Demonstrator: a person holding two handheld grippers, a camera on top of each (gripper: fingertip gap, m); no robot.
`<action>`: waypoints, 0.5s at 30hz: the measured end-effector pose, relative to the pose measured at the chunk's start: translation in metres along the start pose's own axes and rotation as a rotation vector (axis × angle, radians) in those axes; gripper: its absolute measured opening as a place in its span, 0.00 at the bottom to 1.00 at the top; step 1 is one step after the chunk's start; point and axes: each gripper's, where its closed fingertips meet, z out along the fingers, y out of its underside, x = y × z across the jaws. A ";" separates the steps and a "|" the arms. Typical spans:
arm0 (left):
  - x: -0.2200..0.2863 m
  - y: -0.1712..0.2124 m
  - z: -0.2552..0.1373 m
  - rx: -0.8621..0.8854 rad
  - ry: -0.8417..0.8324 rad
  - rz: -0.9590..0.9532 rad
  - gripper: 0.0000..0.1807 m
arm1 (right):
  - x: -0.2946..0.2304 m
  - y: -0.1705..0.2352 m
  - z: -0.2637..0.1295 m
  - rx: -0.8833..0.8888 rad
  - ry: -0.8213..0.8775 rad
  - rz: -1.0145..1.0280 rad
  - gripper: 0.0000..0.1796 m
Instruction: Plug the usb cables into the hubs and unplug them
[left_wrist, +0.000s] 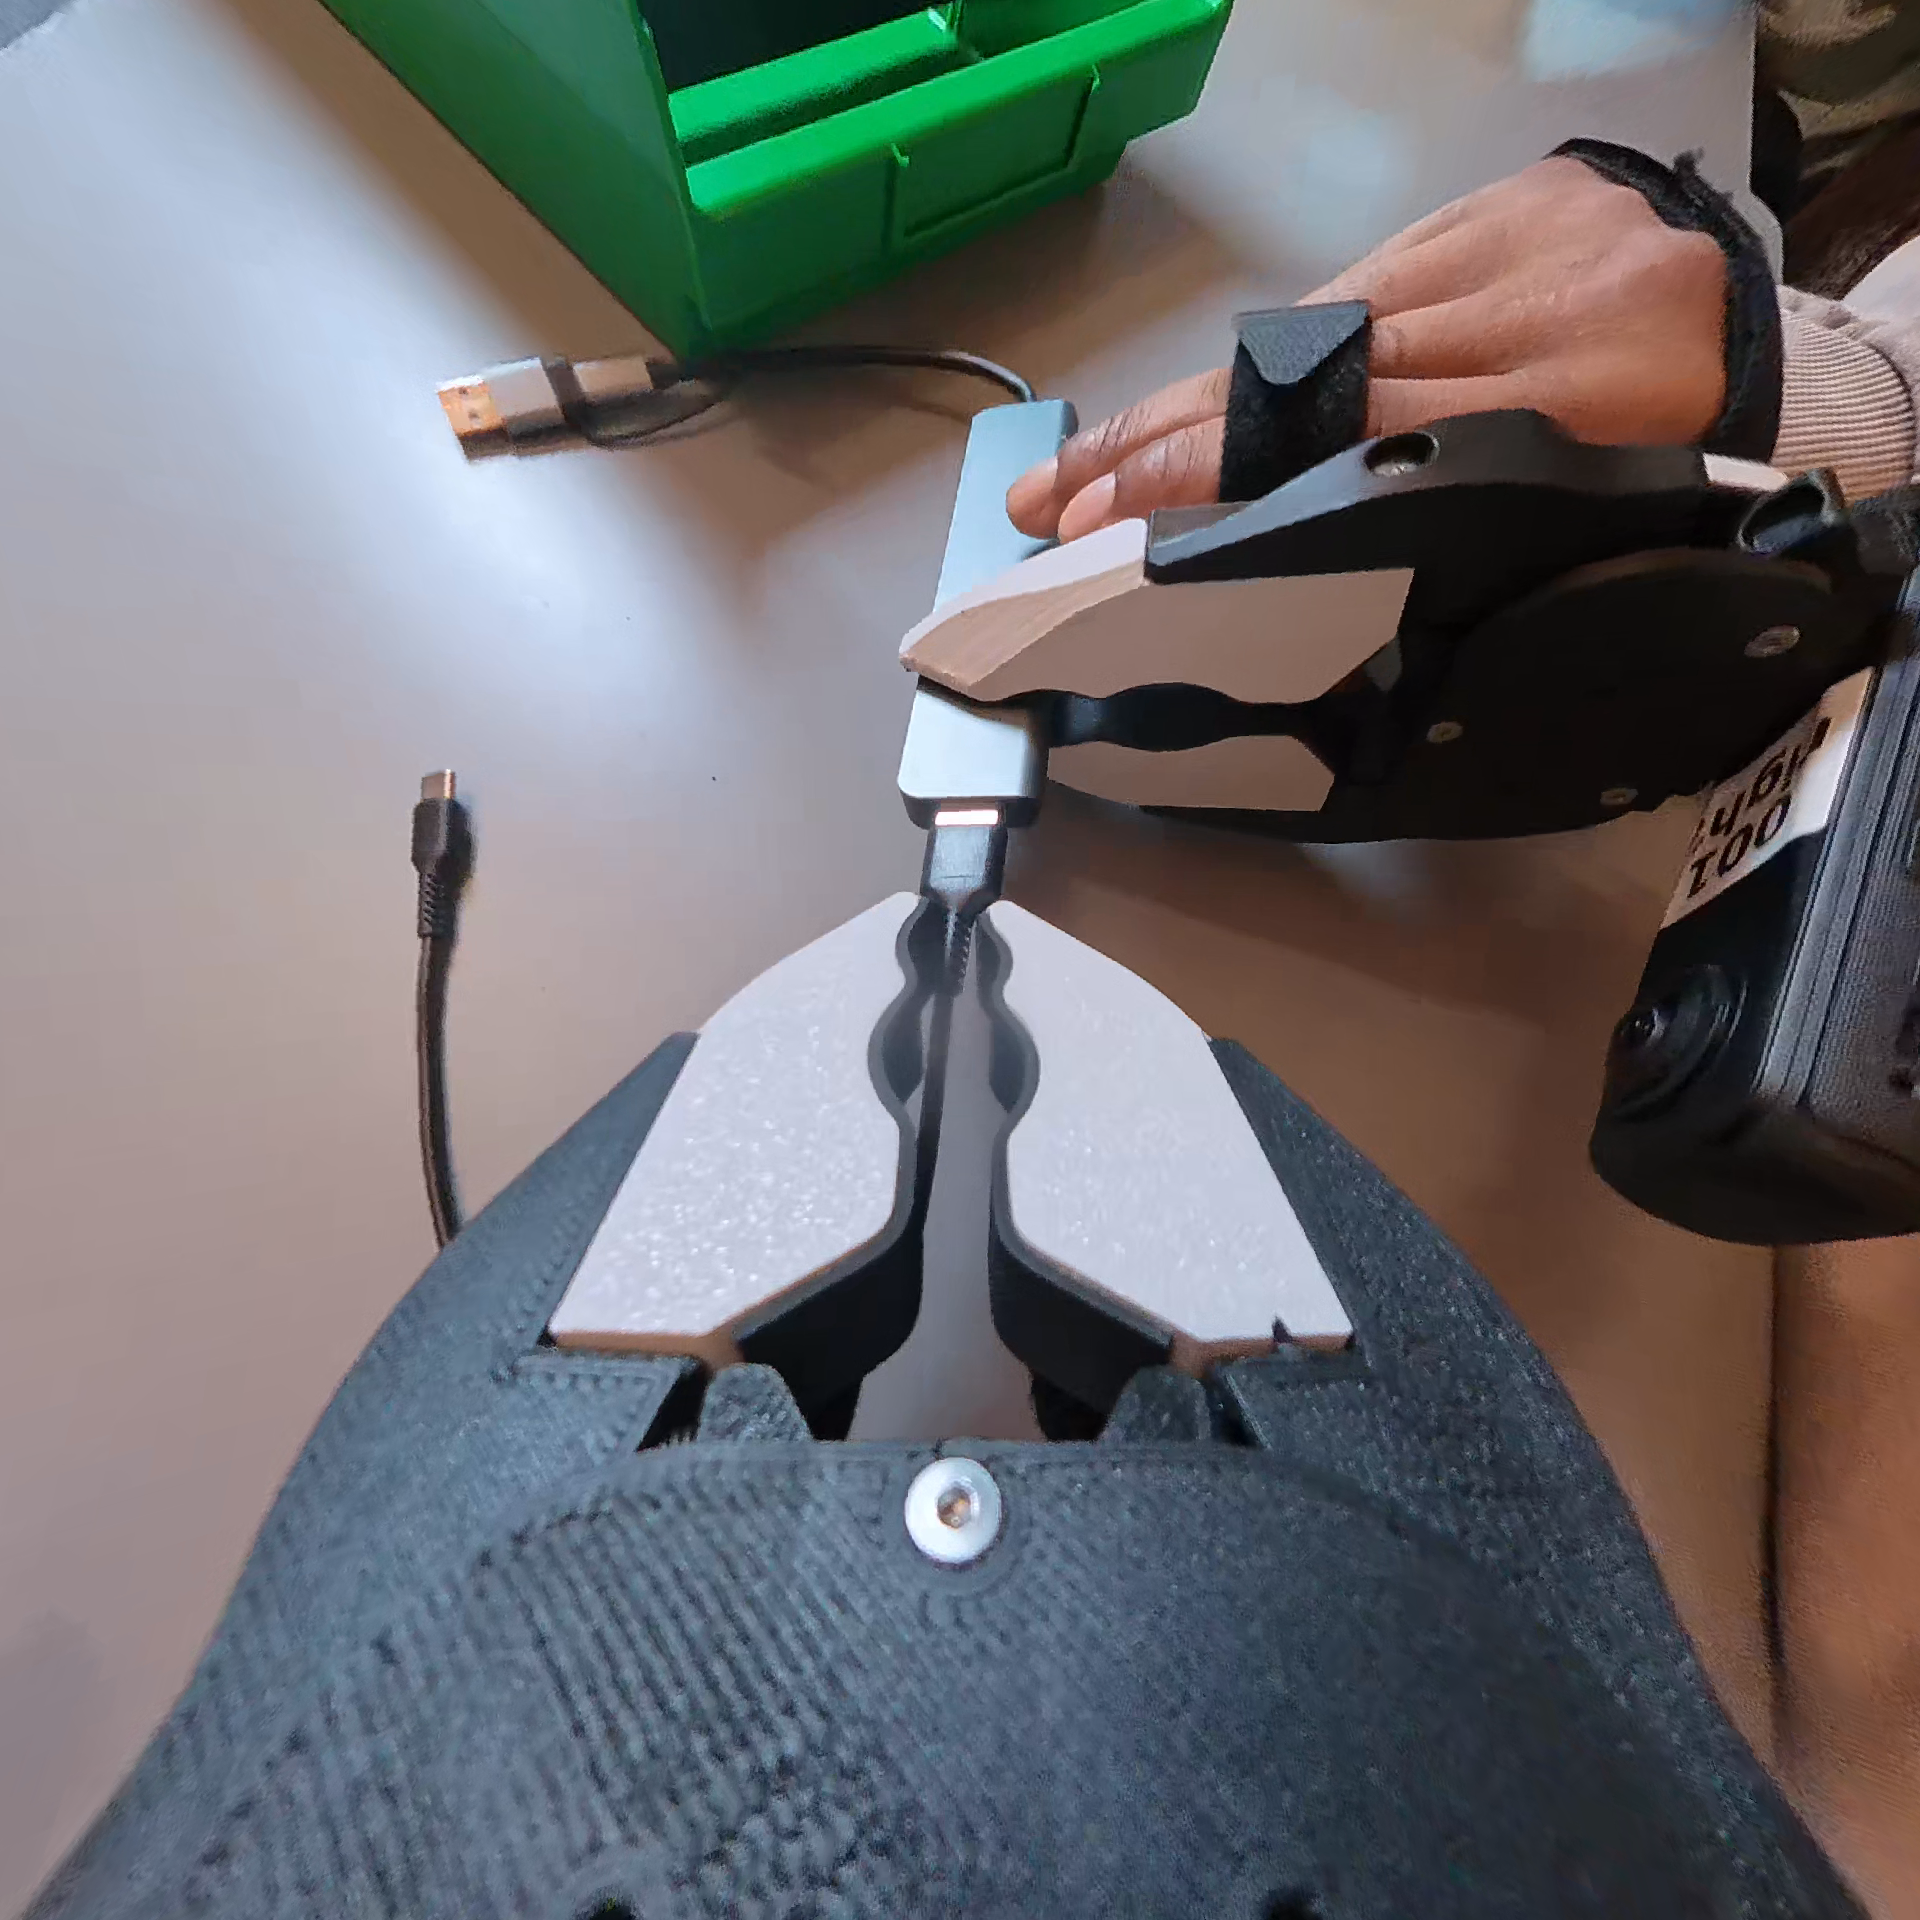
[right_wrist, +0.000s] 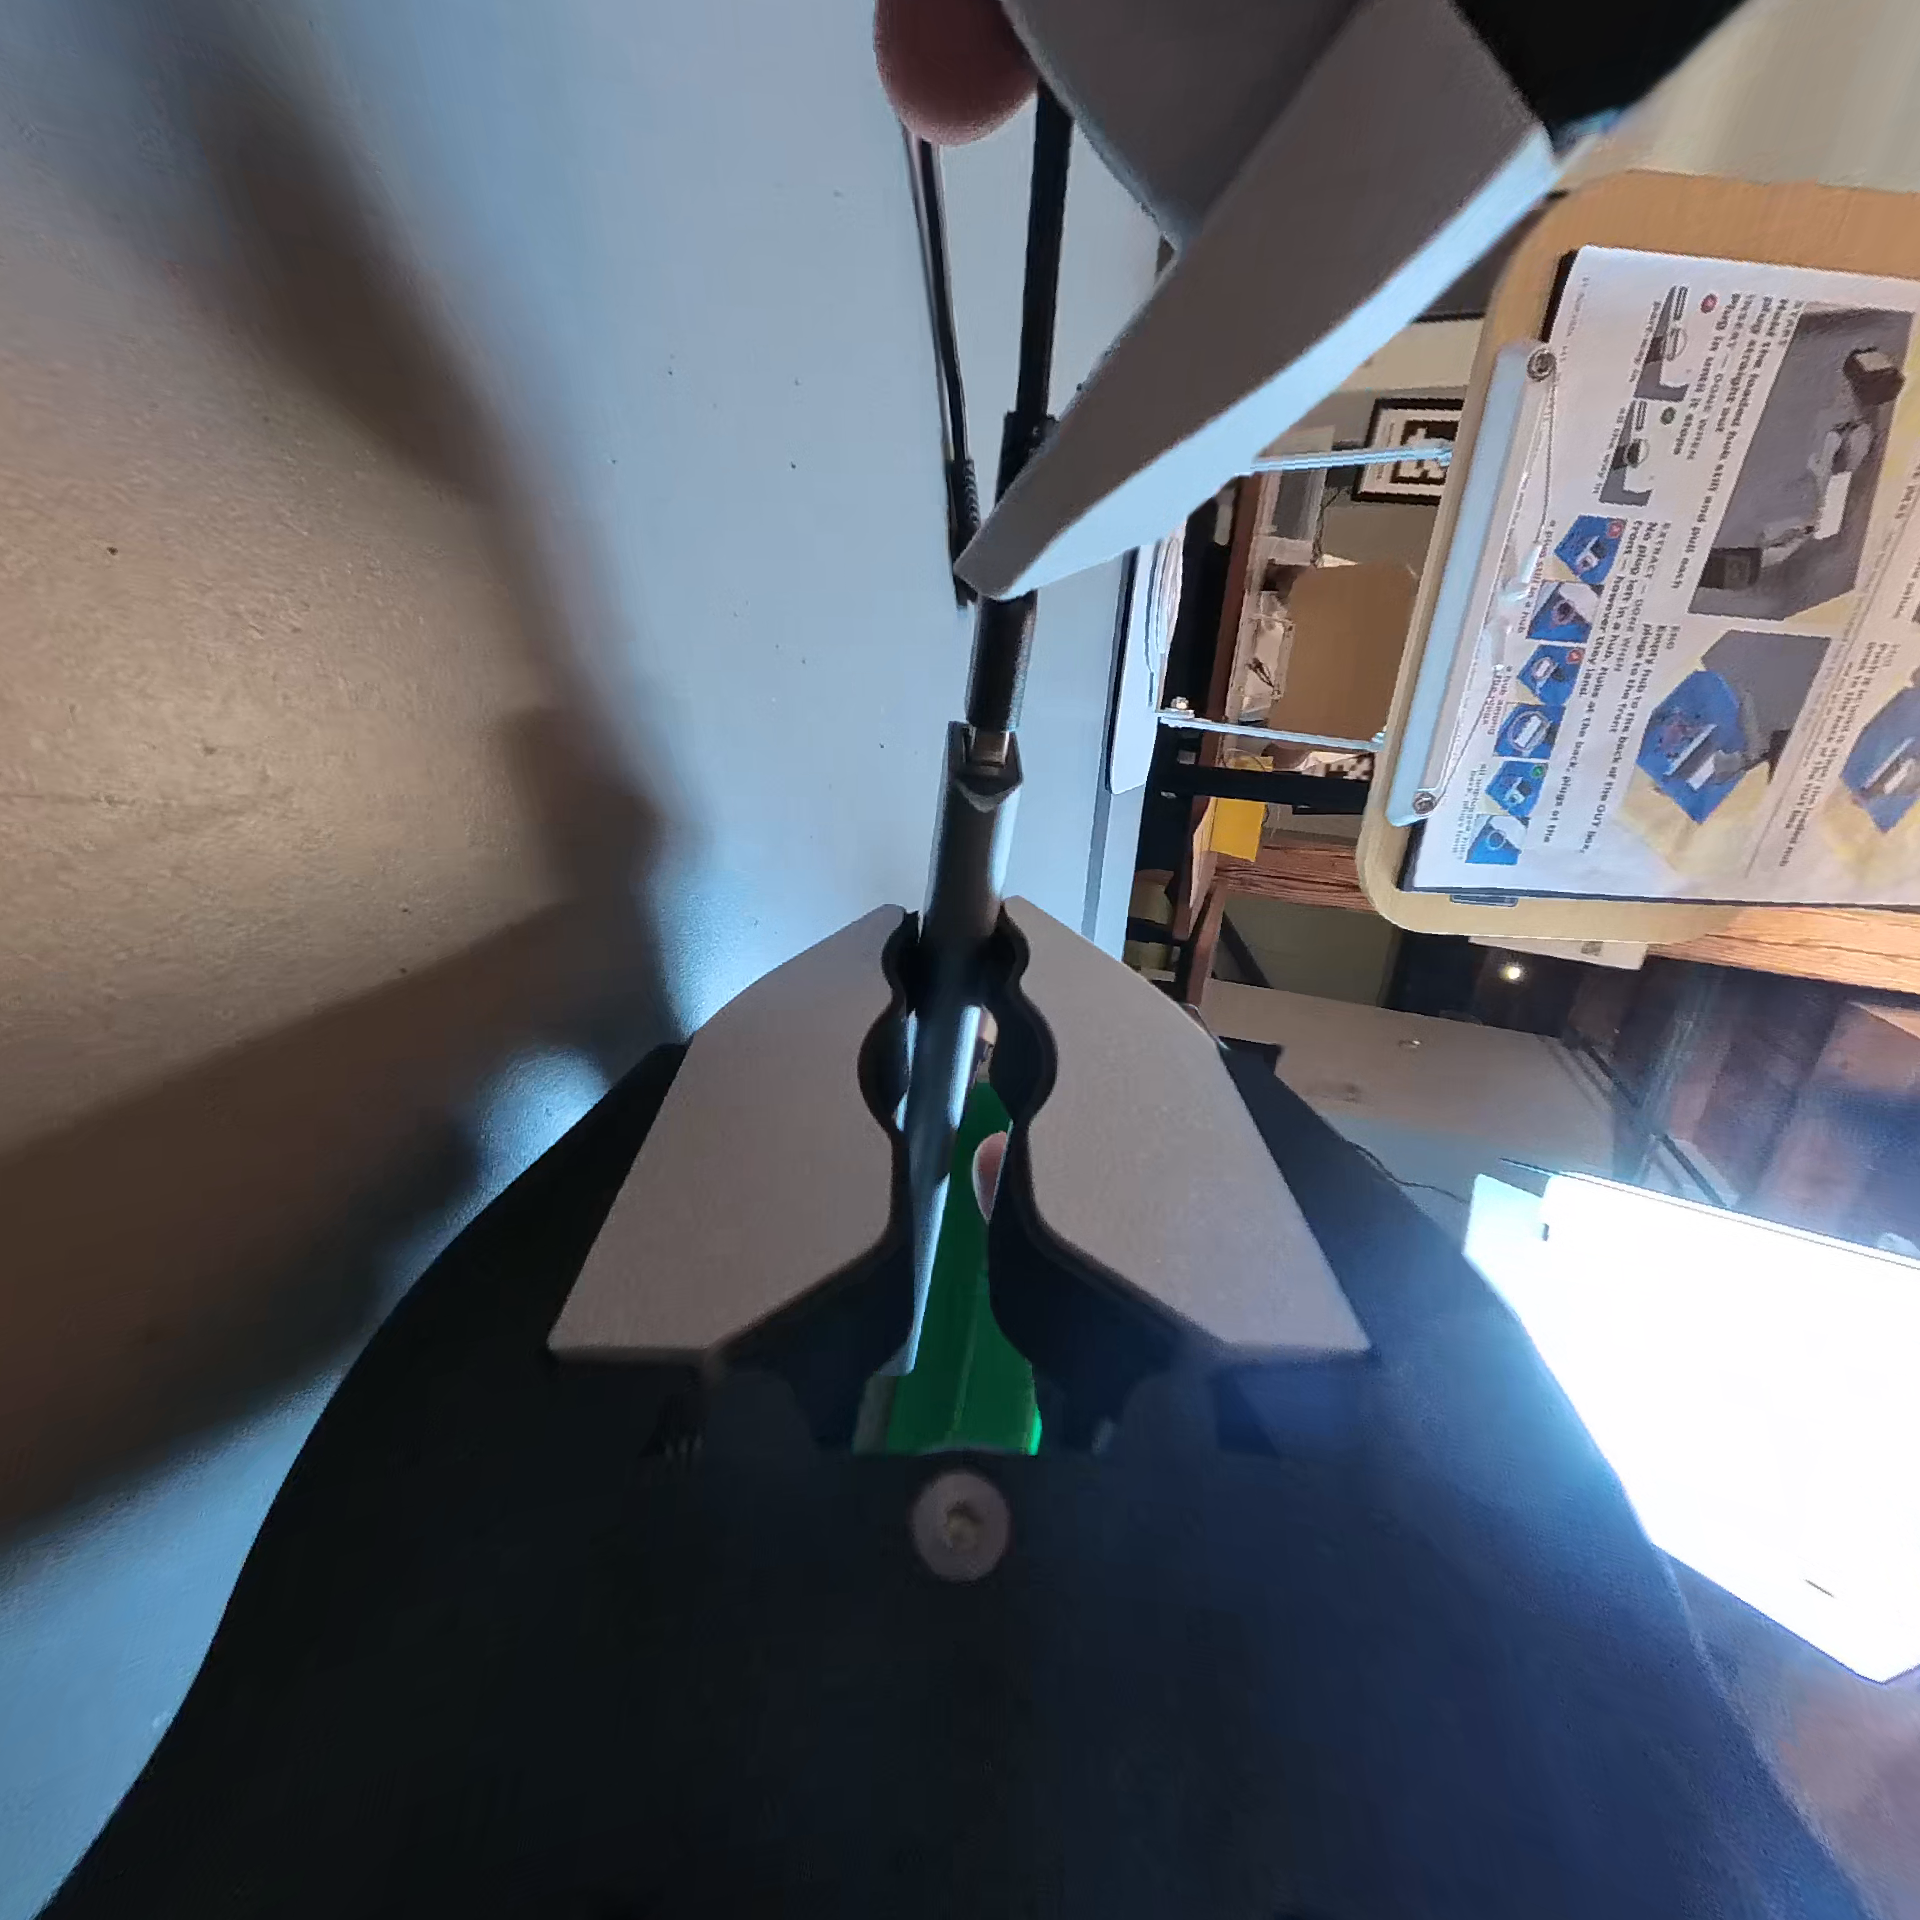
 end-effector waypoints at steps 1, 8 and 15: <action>0.001 -0.002 -0.001 0.018 -0.006 0.026 0.04 | 0.001 0.001 0.000 0.003 -0.007 0.021 0.06; 0.020 -0.047 -0.040 0.300 0.012 0.217 0.22 | 0.034 0.002 -0.010 0.119 0.052 0.196 0.06; 0.033 -0.105 -0.151 0.950 -0.064 0.435 0.08 | 0.111 0.020 -0.052 0.530 0.090 0.844 0.06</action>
